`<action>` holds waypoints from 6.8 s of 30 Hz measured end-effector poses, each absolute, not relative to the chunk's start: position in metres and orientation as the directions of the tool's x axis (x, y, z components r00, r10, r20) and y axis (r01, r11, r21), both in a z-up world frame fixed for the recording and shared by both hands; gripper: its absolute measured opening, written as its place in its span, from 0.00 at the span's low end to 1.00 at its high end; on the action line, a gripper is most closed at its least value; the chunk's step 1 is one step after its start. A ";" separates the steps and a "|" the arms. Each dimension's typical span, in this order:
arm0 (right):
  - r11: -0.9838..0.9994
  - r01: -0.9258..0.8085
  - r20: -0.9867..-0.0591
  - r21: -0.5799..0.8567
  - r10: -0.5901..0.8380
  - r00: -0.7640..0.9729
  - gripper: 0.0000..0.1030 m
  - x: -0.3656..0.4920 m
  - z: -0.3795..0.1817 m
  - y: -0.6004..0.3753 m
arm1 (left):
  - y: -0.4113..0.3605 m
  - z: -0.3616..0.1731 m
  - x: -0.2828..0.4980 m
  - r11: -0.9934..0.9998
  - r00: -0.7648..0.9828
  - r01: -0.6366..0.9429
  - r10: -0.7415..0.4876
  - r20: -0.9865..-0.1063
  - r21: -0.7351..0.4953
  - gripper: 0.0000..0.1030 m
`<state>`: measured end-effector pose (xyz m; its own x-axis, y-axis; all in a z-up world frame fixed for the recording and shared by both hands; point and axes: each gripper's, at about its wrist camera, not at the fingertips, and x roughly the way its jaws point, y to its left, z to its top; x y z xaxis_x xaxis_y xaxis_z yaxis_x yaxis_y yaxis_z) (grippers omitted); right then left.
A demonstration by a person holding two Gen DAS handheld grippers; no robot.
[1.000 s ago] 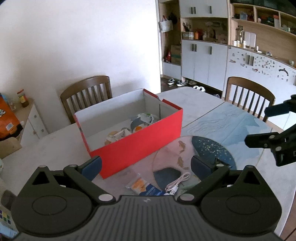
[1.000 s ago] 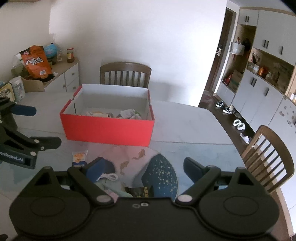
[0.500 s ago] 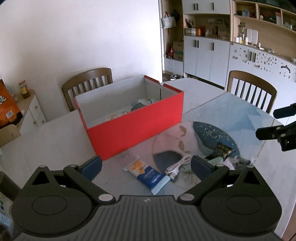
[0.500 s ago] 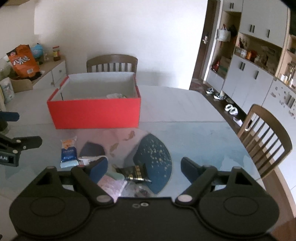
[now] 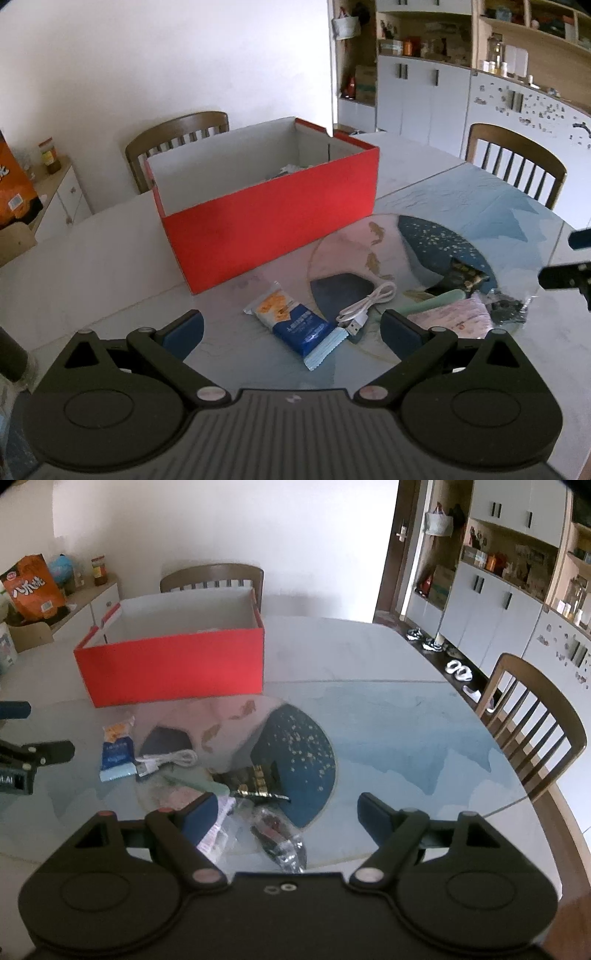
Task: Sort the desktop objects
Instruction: 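Withdraw both open tools from the box back over the table items, then grasp the blue biscuit pack with the left tool while the right tool grasps the small clear bag, then lift and carry the biscuit pack and clear bag over the red box with both tools, then lower the biscuit pack and clear bag into the red box with both tools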
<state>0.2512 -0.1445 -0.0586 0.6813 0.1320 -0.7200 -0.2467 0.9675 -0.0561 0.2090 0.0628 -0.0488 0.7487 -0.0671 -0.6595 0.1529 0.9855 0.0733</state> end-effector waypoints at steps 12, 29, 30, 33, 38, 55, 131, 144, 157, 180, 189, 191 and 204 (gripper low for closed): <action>0.964 -0.263 -0.761 -0.036 0.144 0.632 0.78 0.261 -0.092 -0.151 | 0.068 -0.075 0.238 0.998 0.714 0.061 -0.026 -0.700 0.025 0.99; 0.951 -0.307 -0.803 -0.030 0.160 0.574 0.75 0.277 -0.125 -0.152 | 0.073 -0.106 0.283 0.998 0.668 -0.061 0.034 -0.744 -0.009 0.90; 0.951 -0.309 -0.805 -0.029 0.161 0.571 0.75 0.278 -0.127 -0.152 | 0.073 -0.108 0.284 0.998 0.666 -0.064 0.035 -0.745 -0.010 0.89; 0.949 -0.313 -0.810 -0.030 0.160 0.564 0.74 0.282 -0.131 -0.152 | 0.071 -0.113 0.286 0.998 0.663 -0.066 0.039 -0.748 -0.007 0.85; 0.946 -0.323 -0.817 -0.030 0.163 0.553 0.72 0.288 -0.137 -0.150 | 0.071 -0.122 0.288 0.997 0.650 -0.076 0.036 -0.759 -0.018 0.80; 0.940 -0.341 -0.814 -0.015 0.187 0.550 0.55 0.295 -0.143 -0.148 | 0.067 -0.126 0.291 0.997 0.673 -0.074 0.063 -0.737 0.017 0.56; 0.839 -0.535 -0.652 -0.097 0.352 0.672 0.27 0.349 0.032 -0.075 | 0.066 0.046 0.261 0.996 0.797 -0.032 -0.026 -0.604 -0.084 0.37; 0.808 -0.584 -0.633 -0.084 0.409 0.657 0.27 0.381 0.041 -0.067 | 0.068 0.053 0.293 0.994 0.796 -0.074 0.010 -0.606 -0.081 0.37; 0.778 -0.625 -0.626 -0.071 0.453 0.635 0.27 0.419 0.039 -0.051 | 0.081 0.052 0.337 0.992 0.781 -0.111 0.053 -0.622 -0.055 0.37; 0.768 -0.641 -0.668 -0.015 0.469 0.577 0.27 0.480 0.004 -0.015 | 0.114 0.019 0.418 0.990 0.704 -0.131 0.063 -0.707 -0.042 0.37; 0.760 -0.650 -0.692 0.007 0.473 0.545 0.27 0.493 -0.012 -0.001 | 0.128 0.001 0.441 0.989 0.654 -0.136 0.053 -0.755 -0.049 0.37; 0.760 -0.649 -0.702 0.007 0.466 0.538 0.27 0.497 -0.017 0.001 | 0.128 -0.002 0.446 0.991 0.647 -0.127 0.049 -0.761 -0.044 0.37; 0.770 -0.637 -0.758 -0.011 0.409 0.507 0.27 0.508 -0.048 0.008 | 0.129 -0.025 0.459 0.993 0.609 -0.112 0.037 -0.792 -0.040 0.37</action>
<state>0.5077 0.0084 -0.0477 0.5075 0.4093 -0.7583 -0.6374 0.7704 -0.0108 0.4588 0.1287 -0.0253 0.6088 0.0366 -0.7925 -0.1117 0.9929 -0.0400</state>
